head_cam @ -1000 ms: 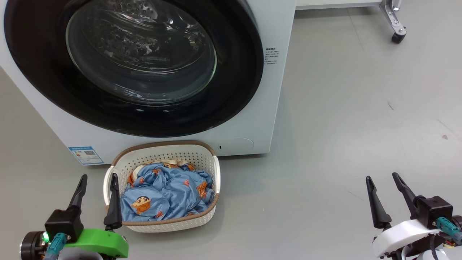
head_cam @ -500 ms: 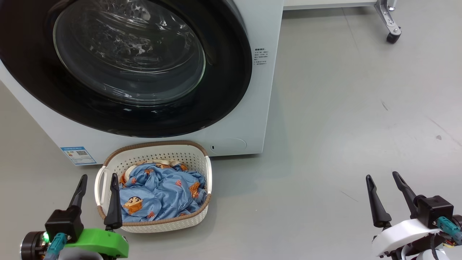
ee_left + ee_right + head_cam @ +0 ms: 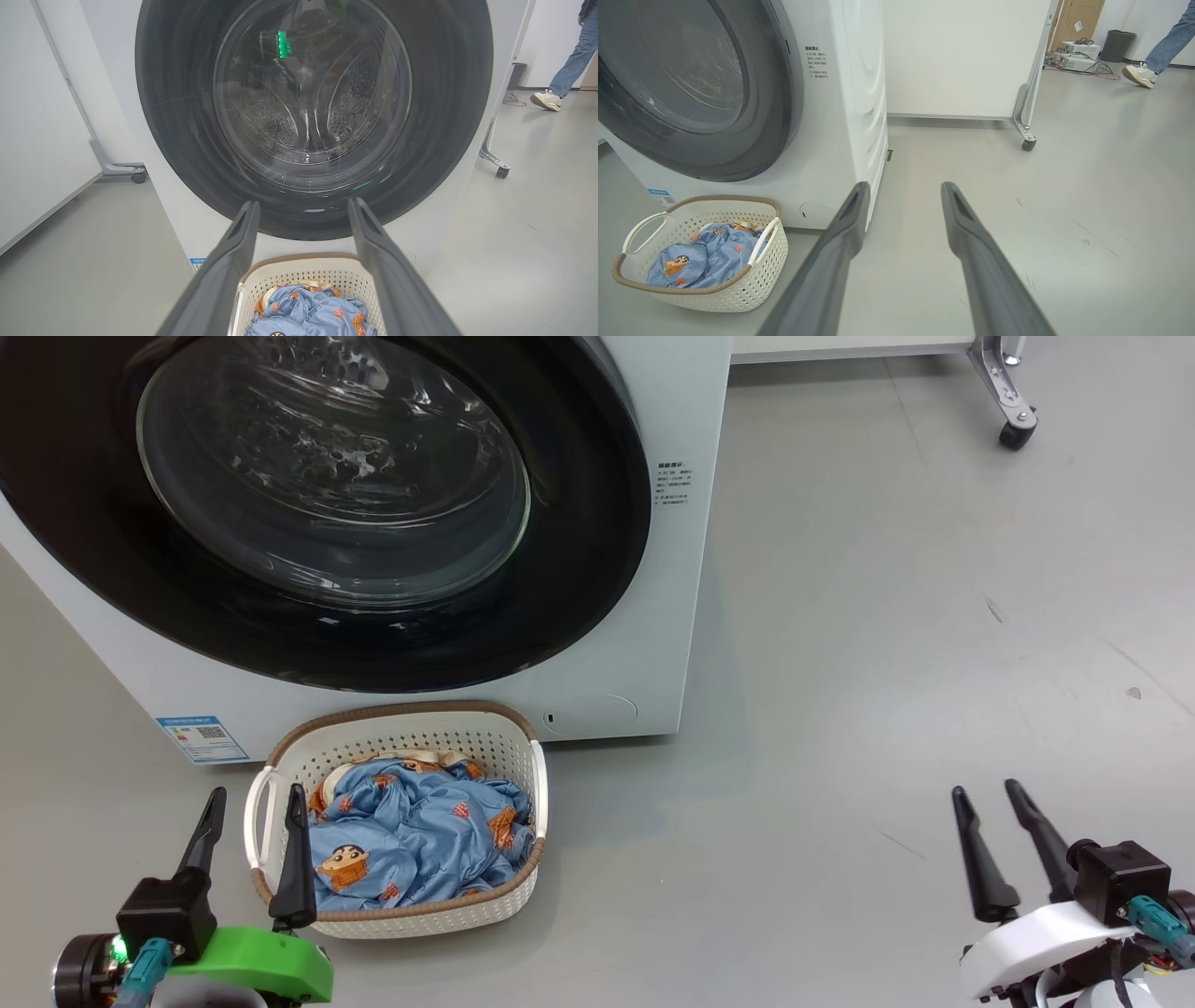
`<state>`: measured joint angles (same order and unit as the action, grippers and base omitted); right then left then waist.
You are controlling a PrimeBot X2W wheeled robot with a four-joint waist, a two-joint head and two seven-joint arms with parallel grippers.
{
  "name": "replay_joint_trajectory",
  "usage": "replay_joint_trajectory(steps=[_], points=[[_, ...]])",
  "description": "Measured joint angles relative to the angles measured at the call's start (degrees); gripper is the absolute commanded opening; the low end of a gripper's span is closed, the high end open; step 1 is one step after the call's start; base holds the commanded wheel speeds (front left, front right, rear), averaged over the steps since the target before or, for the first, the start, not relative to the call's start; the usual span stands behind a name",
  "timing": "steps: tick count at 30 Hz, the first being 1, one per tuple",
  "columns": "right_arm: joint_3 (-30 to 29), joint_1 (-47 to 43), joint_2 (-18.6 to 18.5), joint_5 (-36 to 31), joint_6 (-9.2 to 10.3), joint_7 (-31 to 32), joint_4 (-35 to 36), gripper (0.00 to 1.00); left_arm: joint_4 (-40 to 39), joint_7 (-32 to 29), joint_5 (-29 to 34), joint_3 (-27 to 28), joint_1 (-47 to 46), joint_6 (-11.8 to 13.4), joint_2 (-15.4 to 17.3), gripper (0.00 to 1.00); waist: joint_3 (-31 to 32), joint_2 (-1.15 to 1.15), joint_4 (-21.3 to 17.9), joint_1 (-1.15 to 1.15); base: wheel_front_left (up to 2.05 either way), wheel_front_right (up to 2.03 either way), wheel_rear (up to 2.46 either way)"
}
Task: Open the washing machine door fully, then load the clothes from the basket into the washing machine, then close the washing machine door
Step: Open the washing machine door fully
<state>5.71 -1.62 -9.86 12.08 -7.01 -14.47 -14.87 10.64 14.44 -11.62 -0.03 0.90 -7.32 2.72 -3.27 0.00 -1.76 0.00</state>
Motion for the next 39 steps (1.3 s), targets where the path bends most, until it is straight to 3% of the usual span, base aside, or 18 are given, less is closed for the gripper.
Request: replay_joint_trajectory(steps=[8, 17, 22, 31, 39], points=[[-0.49, 0.00, 0.45, 0.67, 0.00, 0.00, -0.25, 0.00, 0.00, 0.00, -0.01, 0.12, 0.00, 0.00, -0.02, 1.00, 0.08, 0.00, -0.03, 0.00, 0.00, 0.00, 0.00], [-4.69, 0.00, 4.57, 7.70, 0.00, 0.00, 0.34, 0.00, -0.05, 0.00, -0.01, 0.70, 0.07, 0.00, -0.04, 1.00, 0.04, 0.00, -0.34, 0.00, 0.00, 0.00, 0.00], [-8.64, -0.01, 7.78, 18.78, 0.00, 0.00, 1.18, 0.00, -0.15, 0.00, -0.08, 1.09, 0.14, 0.00, -0.07, 1.00, -0.13, 0.00, -0.47, 0.00, 0.00, 0.00, 0.00], [-16.86, 0.59, 8.02, 38.01, 0.01, -0.01, 1.67, 0.00, -0.93, 0.00, -0.56, 1.04, 0.15, 0.00, -0.10, 1.00, -1.06, 0.00, 0.14, 0.00, 0.00, 0.00, 0.00], [-17.34, 1.37, 8.02, 56.08, 0.01, -0.01, 0.05, 0.00, -1.22, 0.00, -0.79, 0.79, 0.27, 0.00, -0.13, 1.00, -1.43, 0.00, 1.16, 0.00, 0.00, 0.00, 0.00]])
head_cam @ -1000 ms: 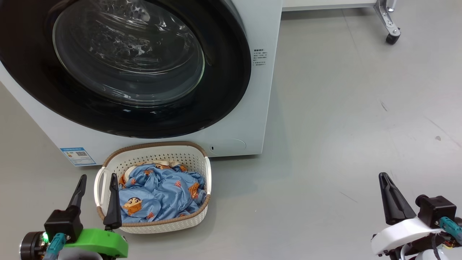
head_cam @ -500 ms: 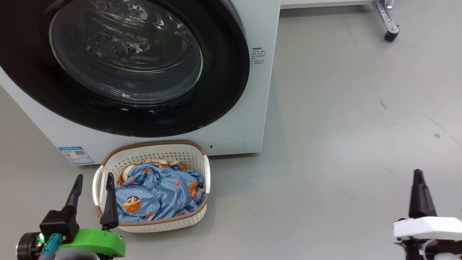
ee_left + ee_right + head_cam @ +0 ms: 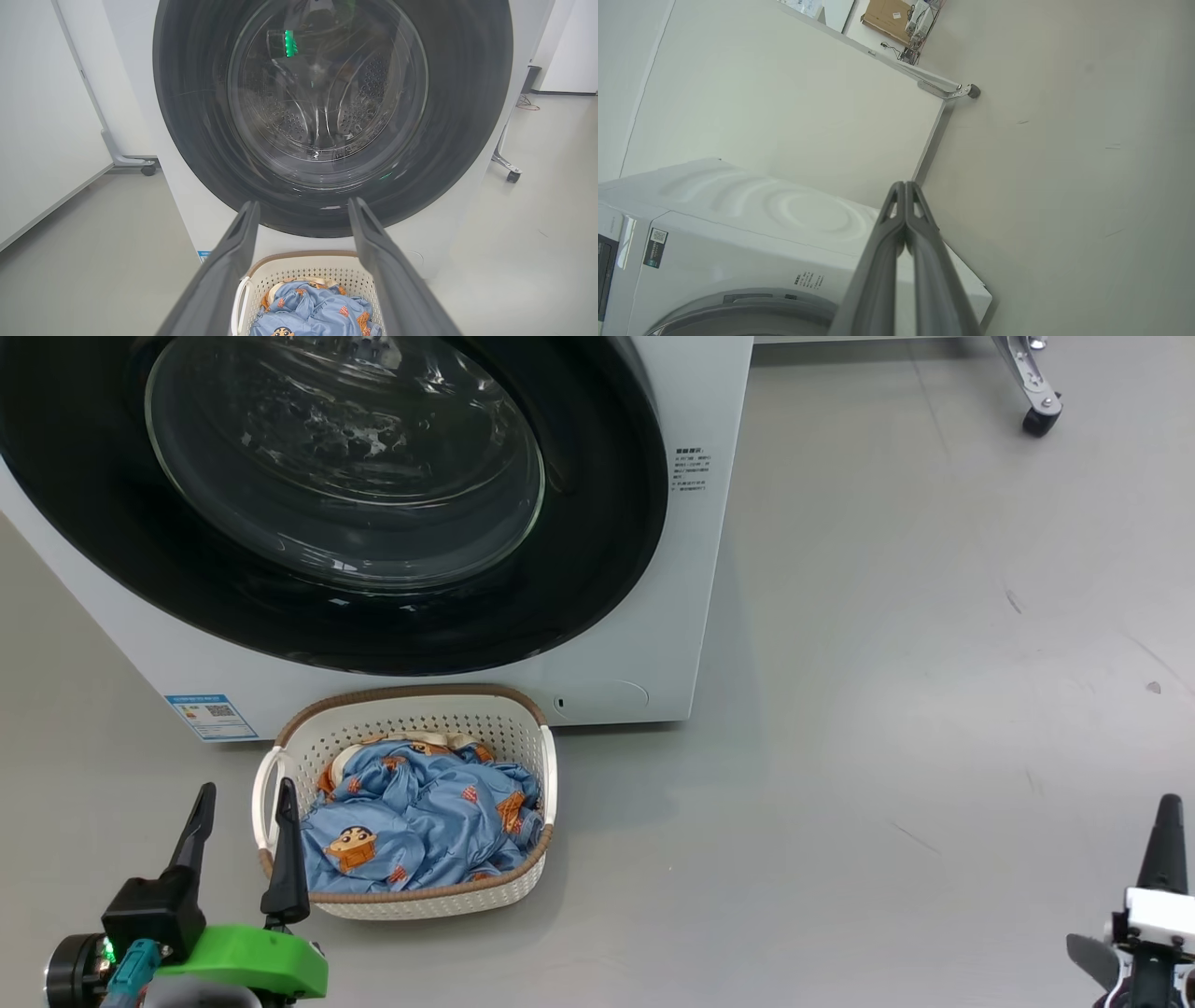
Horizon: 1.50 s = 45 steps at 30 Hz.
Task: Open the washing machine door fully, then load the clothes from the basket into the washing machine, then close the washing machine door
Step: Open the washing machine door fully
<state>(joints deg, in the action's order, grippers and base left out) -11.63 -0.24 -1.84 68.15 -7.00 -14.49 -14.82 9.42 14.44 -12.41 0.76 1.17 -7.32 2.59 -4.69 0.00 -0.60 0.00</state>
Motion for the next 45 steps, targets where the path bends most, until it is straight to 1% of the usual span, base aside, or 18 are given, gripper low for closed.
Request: replay_joint_trajectory(steps=[4, 8, 14, 18, 26, 37, 43, 45], points=[[-1.40, 1.46, -0.07, 7.84, 0.00, 0.01, -0.24, 0.00, -0.19, 0.00, -0.29, -0.52, 0.02, 0.00, -0.02, 1.00, -0.43, 0.00, 0.47, 0.00, 0.00, 0.00, 0.00], [-3.55, 2.47, -0.47, 13.67, 0.00, 1.20, -0.23, 0.00, -0.45, 0.00, -0.31, -0.60, 0.05, 0.00, -0.02, 1.00, -0.84, 0.00, 0.86, 0.00, 0.00, 0.00, 0.00], [-5.69, 3.63, -3.87, 17.70, 0.00, 4.10, -0.24, 0.00, -0.82, 0.00, -0.66, -0.91, 0.09, 0.00, -0.01, 1.00, -1.91, 0.00, 1.29, 0.00, 0.00, 0.00, 0.00], [-6.26, 4.86, -4.65, 21.01, 0.00, 6.68, -0.16, 0.00, -1.10, 0.00, -0.76, -1.16, 0.12, 0.00, 0.00, 1.00, -2.99, 0.00, 1.58, 0.00, 0.00, 0.00, 0.00], [-7.02, 8.42, -6.49, 25.10, 0.00, 11.26, 1.11, 0.00, -2.15, 0.00, -0.82, -2.22, 0.10, 0.00, 0.18, 1.00, -6.03, 0.00, 2.33, 0.00, 0.00, 0.00, 0.00], [-8.78, 14.53, -9.20, 27.41, 0.00, 15.00, 2.31, 0.00, -3.88, 0.00, -0.83, -2.43, -1.04, 0.00, 0.79, 1.00, -11.20, 0.00, 4.37, 0.00, 0.00, 0.00, 0.00], [-8.29, 18.41, -10.92, 27.64, 0.00, 17.90, 3.08, 0.00, -4.56, 0.00, -1.14, -2.35, -1.91, 0.00, 0.81, 1.00, -13.94, 0.00, 5.97, 0.00, 0.00, 0.00, 0.00], [-7.43, 21.09, -11.67, 27.64, 0.01, 19.40, 3.32, 0.00, -4.83, 0.00, -1.14, -2.33, -2.48, 0.00, 0.79, 1.00, -15.45, 0.00, 6.60, 0.00, 0.00, 0.00, 0.00]])
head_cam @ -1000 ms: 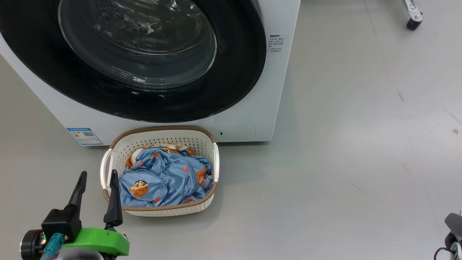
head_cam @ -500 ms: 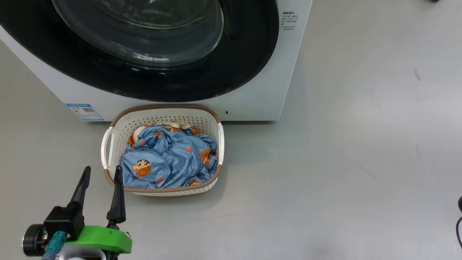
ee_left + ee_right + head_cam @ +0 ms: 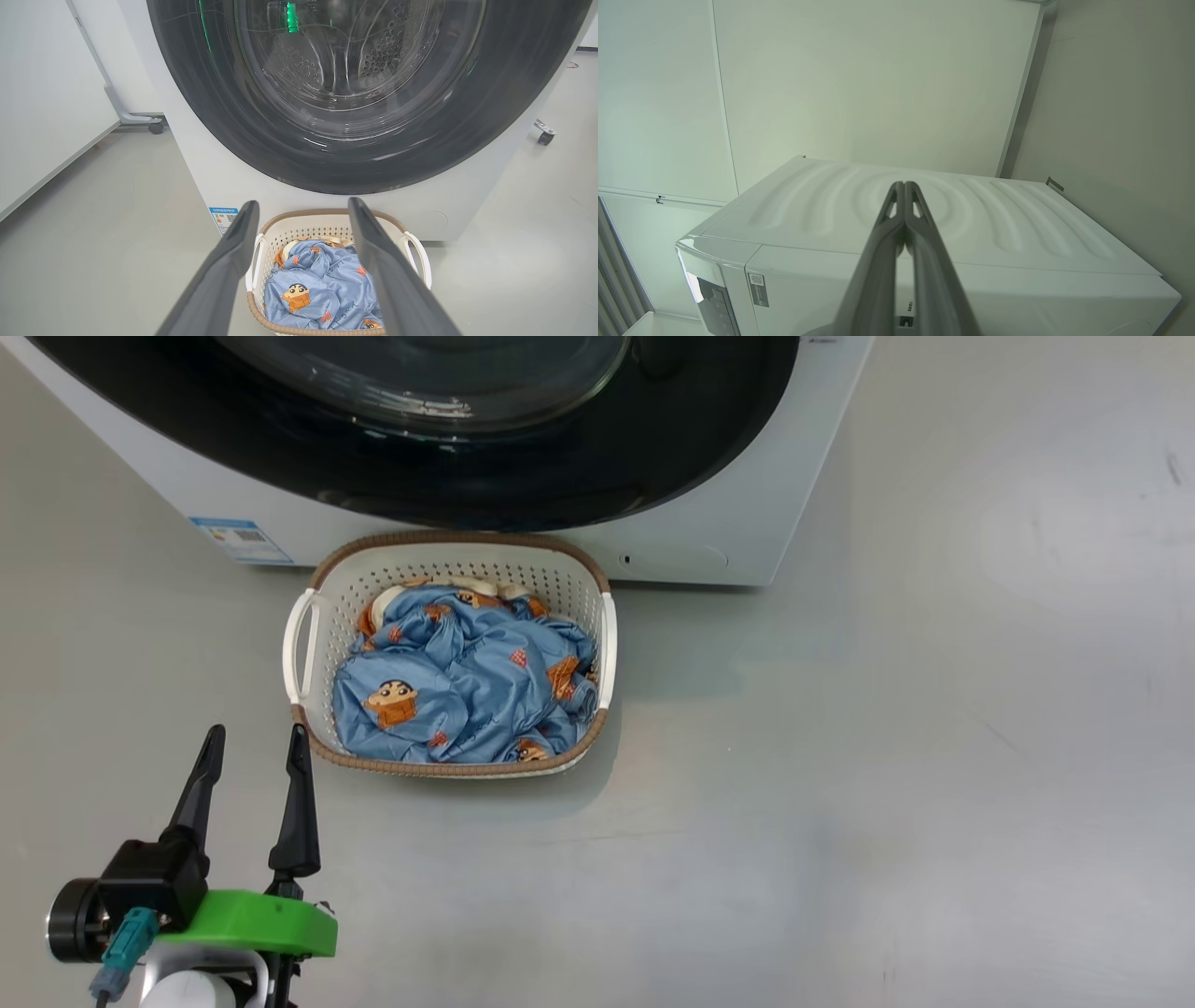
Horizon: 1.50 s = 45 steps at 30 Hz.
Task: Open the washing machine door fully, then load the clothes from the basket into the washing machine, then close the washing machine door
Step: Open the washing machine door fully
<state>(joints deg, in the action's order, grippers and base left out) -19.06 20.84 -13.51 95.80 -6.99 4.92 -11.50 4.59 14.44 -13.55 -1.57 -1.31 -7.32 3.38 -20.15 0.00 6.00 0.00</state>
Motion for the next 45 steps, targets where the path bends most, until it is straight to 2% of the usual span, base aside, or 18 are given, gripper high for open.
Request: replay_joint_trajectory(steps=[13, 27, 45], points=[[2.88, 8.99, -1.54, -0.11, 0.00, 4.14, -0.15, 0.00, -0.20, 0.00, -0.02, -0.66, -2.62, 0.00, -0.11, 1.00, -4.94, 0.00, 2.24, 0.00, 0.00, 0.00, 0.00], [9.05, 18.00, -2.63, -1.74, 0.00, 9.55, -2.25, 0.00, 0.04, 0.00, -0.19, -2.22, -4.10, 0.00, -0.29, 1.00, -7.86, 0.00, 5.01, 0.00, 0.00, 0.00, 0.00], [14.92, 24.57, -2.50, -3.43, 0.00, 15.46, -5.56, 0.00, 0.93, 0.00, -1.36, -2.71, -5.76, 0.00, -0.85, 1.00, -10.35, 0.00, 9.46, 0.00, 0.00, 0.00, 0.00]])
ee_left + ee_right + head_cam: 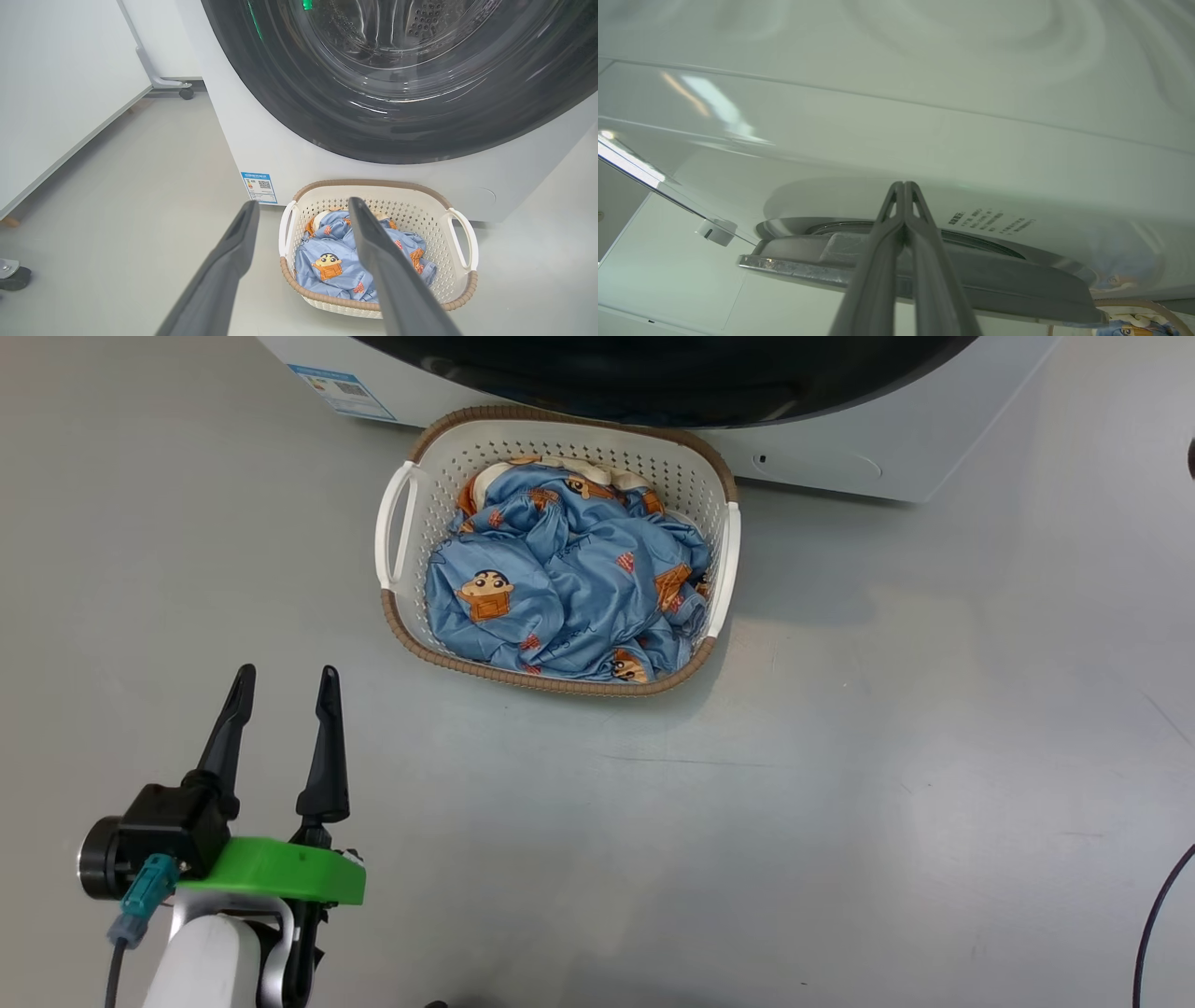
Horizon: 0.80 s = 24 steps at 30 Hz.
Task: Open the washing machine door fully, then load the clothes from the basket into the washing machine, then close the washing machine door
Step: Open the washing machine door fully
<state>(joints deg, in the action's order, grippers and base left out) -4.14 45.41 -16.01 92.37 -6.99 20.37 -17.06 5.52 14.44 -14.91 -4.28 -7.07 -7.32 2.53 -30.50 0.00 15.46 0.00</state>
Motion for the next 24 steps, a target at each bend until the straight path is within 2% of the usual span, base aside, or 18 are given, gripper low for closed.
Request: replay_joint_trajectory(steps=[24], points=[[3.83, 3.92, 1.13, -1.64, -0.52, 3.52, -3.37, 0.00, 1.12, 0.00, -0.84, -0.24, -0.36, 0.00, -0.83, 1.00, -1.73, 0.00, 4.19, 0.00, 0.00, 0.00, 0.00]])
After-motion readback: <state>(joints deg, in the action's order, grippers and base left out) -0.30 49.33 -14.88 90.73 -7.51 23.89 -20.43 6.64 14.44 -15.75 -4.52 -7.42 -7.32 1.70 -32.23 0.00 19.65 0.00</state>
